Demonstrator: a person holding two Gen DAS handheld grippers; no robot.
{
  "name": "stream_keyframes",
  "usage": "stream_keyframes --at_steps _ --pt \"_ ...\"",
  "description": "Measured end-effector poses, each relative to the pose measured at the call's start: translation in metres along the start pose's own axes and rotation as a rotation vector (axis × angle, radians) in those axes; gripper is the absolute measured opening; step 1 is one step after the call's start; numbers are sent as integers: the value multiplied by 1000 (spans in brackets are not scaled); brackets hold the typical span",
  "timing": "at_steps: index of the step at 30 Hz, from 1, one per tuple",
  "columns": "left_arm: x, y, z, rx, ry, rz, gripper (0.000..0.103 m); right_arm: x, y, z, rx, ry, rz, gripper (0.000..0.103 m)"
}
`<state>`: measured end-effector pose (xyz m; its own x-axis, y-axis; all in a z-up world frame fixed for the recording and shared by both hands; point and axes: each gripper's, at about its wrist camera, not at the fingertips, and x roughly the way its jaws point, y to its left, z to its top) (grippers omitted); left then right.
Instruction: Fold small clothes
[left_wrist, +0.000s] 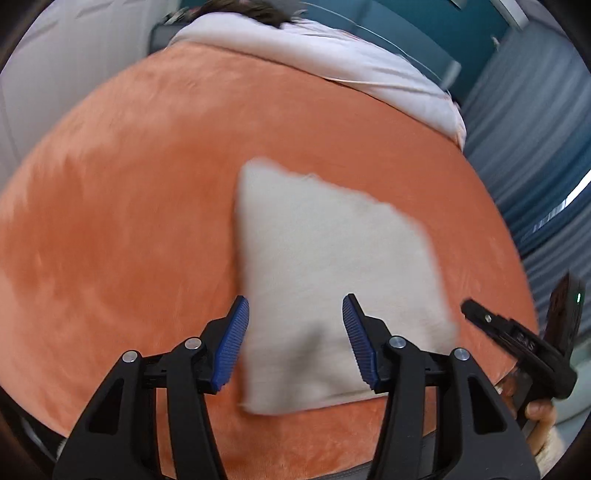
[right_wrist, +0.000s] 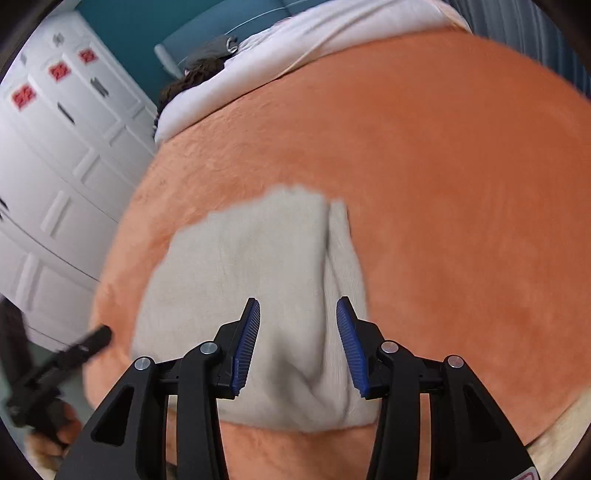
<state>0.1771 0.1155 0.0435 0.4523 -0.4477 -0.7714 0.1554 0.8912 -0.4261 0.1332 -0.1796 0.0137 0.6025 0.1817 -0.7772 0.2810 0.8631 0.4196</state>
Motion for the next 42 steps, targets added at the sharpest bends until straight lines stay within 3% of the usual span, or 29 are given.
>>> stream_keyframes --at_steps 3,4,7,11,12,13,14,15,16,19,21,23,26,27,30,32,35,37,38,40,42 --pt "-8 19 -2 -60 -62 -33 80 -10 0 1 0 -39 20 70" --pt "-6 21 1 -65 -73 -47 82 -7 4 6 -26 -42 14 76" --pt "19 16 16 -69 -17 -87 90 22 10 21 -81 21 -17 81" --pt "70 16 18 -115 112 -116 90 76 -4 23 -2 153 -21 81" --pt "80 15 17 -118 140 -122 76 85 -8 22 22 168 -18 74" --pt "87 11 17 -106 160 -121 69 86 -6 24 19 159 -19 50" --pt "85 6 20 -80 144 -113 58 84 -1 29 -2 154 -24 35" --pt "78 -1 23 -54 123 -120 45 77 6 37 -24 145 -14 28" --pt "68 -8 28 -28 98 -132 43 67 15 47 -37 109 17 23" --pt "33 -30 46 35 -9 -181 41 26 35 70 -111 -30 88 18" --pt "27 -39 50 70 -37 -169 43 15 33 79 -116 -72 109 19" --pt "47 -46 46 113 -14 -94 47 34 22 78 -137 -35 49 23" --pt "95 -43 26 137 101 97 52 96 -4 60 -141 163 -97 29" --pt "90 -42 20 138 70 105 53 89 -5 57 -124 125 -63 29" --pt "58 -50 14 153 11 128 53 43 21 56 -172 6 -82 29" --pt "38 -56 7 160 -24 139 57 19 38 46 -217 -32 -32 29" --pt "41 -58 -9 191 38 199 59 21 53 25 -304 14 -28 16" --pt "56 -54 -27 210 101 257 60 51 52 8 -407 95 -162 0" --pt "64 -46 -27 200 131 264 60 64 41 -1 -431 118 -213 0" --pt "71 -35 -38 163 167 238 60 70 25 -4 -420 90 -206 0" --pt "73 -35 -39 174 154 261 60 65 25 4 -368 109 -191 0"
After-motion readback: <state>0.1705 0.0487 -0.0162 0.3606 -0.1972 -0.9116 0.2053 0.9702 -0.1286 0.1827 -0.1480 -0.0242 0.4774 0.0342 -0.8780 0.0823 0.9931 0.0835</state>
